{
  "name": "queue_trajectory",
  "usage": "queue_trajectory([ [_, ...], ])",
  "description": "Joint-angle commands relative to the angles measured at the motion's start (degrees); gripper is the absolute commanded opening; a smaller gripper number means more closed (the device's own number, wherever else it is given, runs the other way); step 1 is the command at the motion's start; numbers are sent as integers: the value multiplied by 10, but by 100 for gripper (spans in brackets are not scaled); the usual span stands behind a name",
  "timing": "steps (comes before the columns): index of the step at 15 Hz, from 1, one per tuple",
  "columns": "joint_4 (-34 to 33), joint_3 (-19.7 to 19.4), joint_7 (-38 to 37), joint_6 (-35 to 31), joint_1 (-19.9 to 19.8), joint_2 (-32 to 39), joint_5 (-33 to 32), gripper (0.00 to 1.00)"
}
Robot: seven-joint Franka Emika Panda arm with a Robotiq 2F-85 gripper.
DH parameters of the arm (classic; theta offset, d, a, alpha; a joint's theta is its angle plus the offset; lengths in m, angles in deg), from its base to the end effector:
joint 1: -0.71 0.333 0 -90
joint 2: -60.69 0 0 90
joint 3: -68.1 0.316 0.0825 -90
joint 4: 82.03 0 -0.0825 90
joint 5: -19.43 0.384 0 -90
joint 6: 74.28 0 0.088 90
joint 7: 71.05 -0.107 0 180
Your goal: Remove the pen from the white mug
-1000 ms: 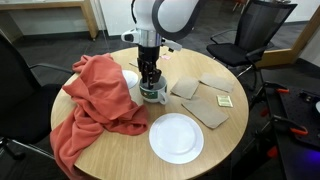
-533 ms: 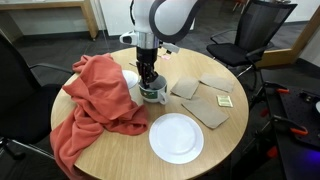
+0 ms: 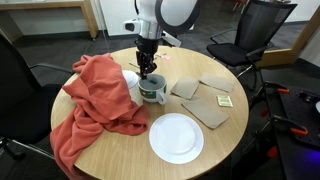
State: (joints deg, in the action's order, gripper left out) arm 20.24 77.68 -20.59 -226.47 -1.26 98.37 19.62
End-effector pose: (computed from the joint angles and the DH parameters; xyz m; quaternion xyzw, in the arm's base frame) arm 0.6737 0.0789 0.2111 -0.8793 -0.4606 -0.1211 0.0058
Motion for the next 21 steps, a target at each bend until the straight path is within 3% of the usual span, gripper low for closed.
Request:
queue_trajectory([
  [1, 95, 33, 5, -52, -41, -92, 14, 3],
  [6, 164, 78, 34, -88, -91, -181, 54, 3],
  [8, 179, 78, 41, -82, -97, -210, 74, 3],
  [13, 176, 36, 33, -46, -88, -237, 88, 3],
  [21, 105, -30, 19, 25, -86, -172, 76, 3],
])
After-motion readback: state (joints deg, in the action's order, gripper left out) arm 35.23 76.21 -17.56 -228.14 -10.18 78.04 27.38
